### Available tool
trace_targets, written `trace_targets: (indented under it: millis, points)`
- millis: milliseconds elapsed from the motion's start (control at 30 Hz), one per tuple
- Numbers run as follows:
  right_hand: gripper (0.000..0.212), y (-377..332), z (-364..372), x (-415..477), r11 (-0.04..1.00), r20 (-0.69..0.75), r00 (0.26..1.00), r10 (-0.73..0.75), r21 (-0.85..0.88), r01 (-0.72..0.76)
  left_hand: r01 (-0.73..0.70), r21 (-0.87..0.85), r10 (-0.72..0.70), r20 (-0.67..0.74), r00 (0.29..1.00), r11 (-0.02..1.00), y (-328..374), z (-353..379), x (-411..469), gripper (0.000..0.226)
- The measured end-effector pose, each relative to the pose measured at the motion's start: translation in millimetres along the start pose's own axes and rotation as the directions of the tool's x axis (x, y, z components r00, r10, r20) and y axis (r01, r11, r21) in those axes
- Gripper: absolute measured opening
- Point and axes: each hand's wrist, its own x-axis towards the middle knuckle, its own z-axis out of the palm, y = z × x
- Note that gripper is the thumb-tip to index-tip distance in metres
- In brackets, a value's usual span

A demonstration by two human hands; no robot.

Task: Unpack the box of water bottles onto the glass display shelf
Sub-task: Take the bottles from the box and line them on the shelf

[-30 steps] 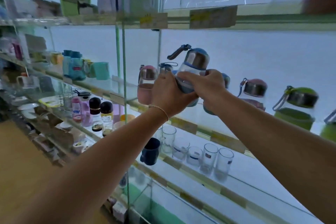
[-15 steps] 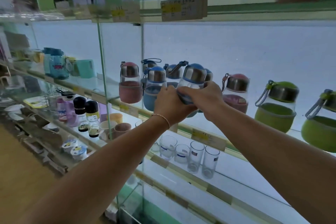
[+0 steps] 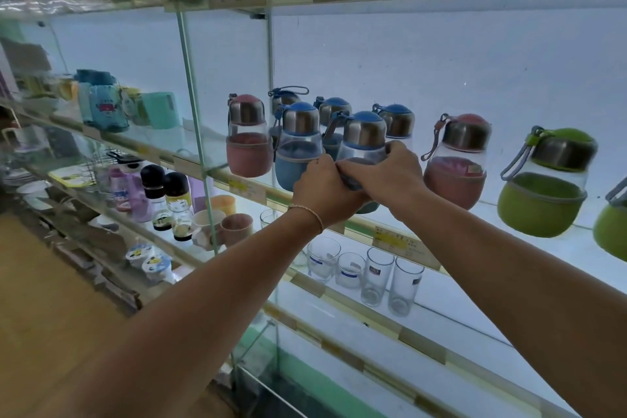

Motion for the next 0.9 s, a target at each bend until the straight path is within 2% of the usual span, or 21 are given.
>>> trace_targets:
  millis: [133,333,467,567,633,767,900]
  points:
    - [0.087,-0.5,1.1,-1.0,0.998,-0.005,1.000,-0.001,-0.066,0.001,-0.014,-0.003,0.014,0.024,1.000,1.000,0.4,-2.6,0.3,0.072]
    - [0.083,-3.7,-0.4,-4.1,0.994,0.016,1.000,0.014,-0.112,-0.013,-0.010,-0.013,0.010,0.055,0.998,1.000,6.0,-10.3,-6.6,0.075]
    - [0.088,-10.5,-1.3,-8.8,0.989,0.005,0.998,0.056,-0.137,-0.055,-0.018,-0.004,0.018,0.102,0.995,1.000,6.9,-16.8,-10.7,0.081]
    - [0.096,-15.0,-2.1,-12.9,0.976,-0.026,0.998,0.057,-0.209,-0.062,-0.080,-0.009,0.081,0.131,0.988,0.997,1.4,-23.8,-14.0,0.083]
    - [0.102,-20.4,-1.2,-20.0,0.969,-0.105,0.994,0.003,-0.246,-0.029,-0.118,-0.042,0.123,0.124,0.985,0.992,-2.6,-32.9,-17.2,0.076]
    - [0.096,-37.3,7.2,-35.0,0.941,-0.255,0.941,-0.220,-0.311,0.136,-0.189,-0.072,0.194,0.066,0.979,0.979,-16.0,-52.0,-19.4,0.046]
    - [0.094,-61.7,24.0,-46.5,0.898,-0.235,0.912,-0.337,-0.370,0.236,-0.190,-0.048,0.190,-0.001,0.982,0.981,-35.2,-77.0,-22.0,0.065]
